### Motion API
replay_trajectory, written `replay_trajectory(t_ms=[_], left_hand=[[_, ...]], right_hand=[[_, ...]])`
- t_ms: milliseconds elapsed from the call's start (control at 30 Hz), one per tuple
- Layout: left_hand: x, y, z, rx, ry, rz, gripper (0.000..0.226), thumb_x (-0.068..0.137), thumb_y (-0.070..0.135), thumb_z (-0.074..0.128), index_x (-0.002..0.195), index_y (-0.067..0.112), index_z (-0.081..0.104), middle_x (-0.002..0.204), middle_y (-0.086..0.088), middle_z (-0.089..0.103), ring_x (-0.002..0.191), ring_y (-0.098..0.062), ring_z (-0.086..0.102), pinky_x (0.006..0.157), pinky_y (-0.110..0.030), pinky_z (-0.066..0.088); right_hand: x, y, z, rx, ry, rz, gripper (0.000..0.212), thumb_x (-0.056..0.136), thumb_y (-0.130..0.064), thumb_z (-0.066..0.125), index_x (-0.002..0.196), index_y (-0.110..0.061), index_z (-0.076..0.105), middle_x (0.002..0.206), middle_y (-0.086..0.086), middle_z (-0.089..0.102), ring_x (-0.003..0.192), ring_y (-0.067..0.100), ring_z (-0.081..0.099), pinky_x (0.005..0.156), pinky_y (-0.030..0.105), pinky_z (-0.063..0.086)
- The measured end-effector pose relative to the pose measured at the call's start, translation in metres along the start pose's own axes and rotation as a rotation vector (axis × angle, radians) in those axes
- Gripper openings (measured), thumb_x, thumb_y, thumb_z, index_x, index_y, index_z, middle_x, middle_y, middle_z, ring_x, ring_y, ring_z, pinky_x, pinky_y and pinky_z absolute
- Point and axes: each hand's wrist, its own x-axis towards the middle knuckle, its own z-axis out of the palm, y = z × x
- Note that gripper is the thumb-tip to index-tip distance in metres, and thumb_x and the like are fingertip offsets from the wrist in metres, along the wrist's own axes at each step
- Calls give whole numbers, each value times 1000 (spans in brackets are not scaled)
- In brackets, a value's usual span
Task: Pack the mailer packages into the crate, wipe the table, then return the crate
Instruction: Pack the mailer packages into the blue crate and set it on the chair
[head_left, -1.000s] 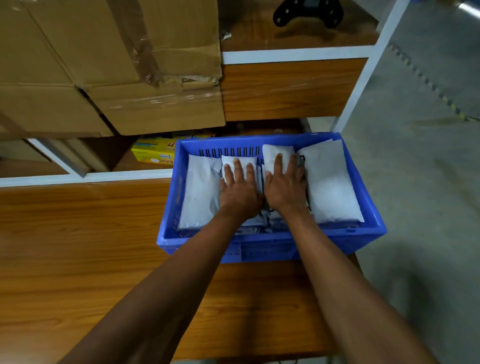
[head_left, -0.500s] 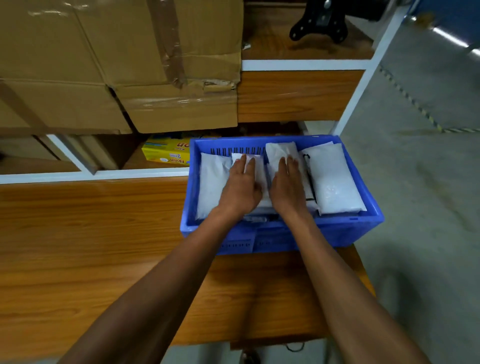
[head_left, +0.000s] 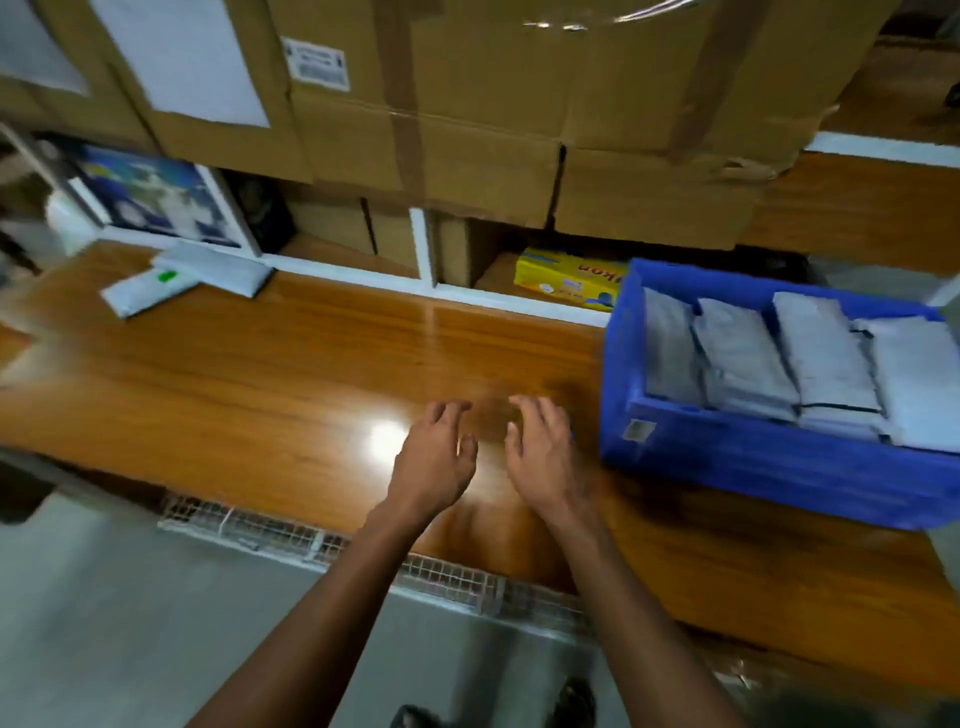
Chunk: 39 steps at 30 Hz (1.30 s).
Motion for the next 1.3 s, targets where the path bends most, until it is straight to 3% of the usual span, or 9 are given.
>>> replay_trajectory(t_ms=[167, 300, 433, 633, 733, 967, 1133, 1233, 1300], left_hand=[[-49, -117, -40, 20, -8, -242, 50, 104, 25, 54, 152, 13, 50, 146, -13, 53, 132, -34, 51, 107, -47, 48], [-64, -187, -76, 23, 10, -373, 50, 104, 25, 55, 151, 10, 50, 145, -17, 52, 130, -37, 52, 108, -50, 48], [-49, -243, -117, 26, 42, -469, 53, 105, 26, 54, 154, 10, 46, 149, -19, 48, 132, -39, 49, 107, -50, 46], [18, -321, -182, 49, 96, -536, 54, 105, 28, 54, 156, 10, 43, 154, -20, 43, 139, -41, 44, 110, -52, 44], [65, -364, -210, 92, 103, -547, 56, 105, 28, 55, 156, 8, 43, 151, -21, 46, 138, -41, 45, 111, -51, 43], [196, -472, -249, 190, 41, -578, 63, 98, 25, 60, 154, 3, 43, 149, -26, 48, 134, -50, 47, 112, -53, 42], [277, -547, -261, 299, 27, -596, 73, 102, 32, 58, 165, 11, 27, 171, -22, 22, 157, -45, 21, 126, -55, 27], [311, -585, -265, 359, 12, -569, 81, 107, 41, 53, 170, 18, 8, 178, -13, -3, 163, -41, -4, 130, -60, 10], [324, -606, -264, 359, -1, -525, 82, 108, 52, 47, 171, 24, 4, 178, -10, -8, 162, -42, -8, 127, -65, 5]], right_hand=[[-4, -78, 90, 16, -271, -47, 39, 104, -16, 58, 142, -12, 56, 133, 8, 56, 125, 27, 51, 105, 43, 48], [9, -132, 136, 44, -370, -91, 42, 107, -20, 56, 148, -18, 52, 142, 1, 51, 136, 20, 42, 112, 33, 39], [45, -175, 179, 41, -446, -187, 40, 106, -20, 55, 146, -19, 52, 142, 1, 52, 136, 22, 43, 109, 36, 41], [141, -238, 256, 20, -488, -295, 39, 102, -19, 58, 141, -14, 57, 135, 9, 55, 129, 32, 48, 100, 42, 42], [202, -271, 296, -18, -499, -361, 38, 104, -25, 57, 142, -19, 55, 137, 4, 52, 127, 25, 46, 91, 36, 41], [347, -320, 416, -62, -538, -362, 46, 105, -28, 58, 149, -20, 48, 146, 10, 46, 133, 32, 45, 106, 52, 49], [431, -323, 490, -187, -468, -435, 59, 106, -35, 57, 158, -18, 37, 162, 17, 31, 143, 40, 34, 112, 58, 42], [467, -317, 525, -256, -491, -449, 70, 107, -44, 51, 167, -28, 20, 173, 17, 11, 155, 44, 18, 122, 61, 24], [479, -310, 544, -288, -516, -474, 69, 108, -50, 45, 168, -36, 13, 174, 16, 8, 156, 44, 19, 123, 61, 21]])
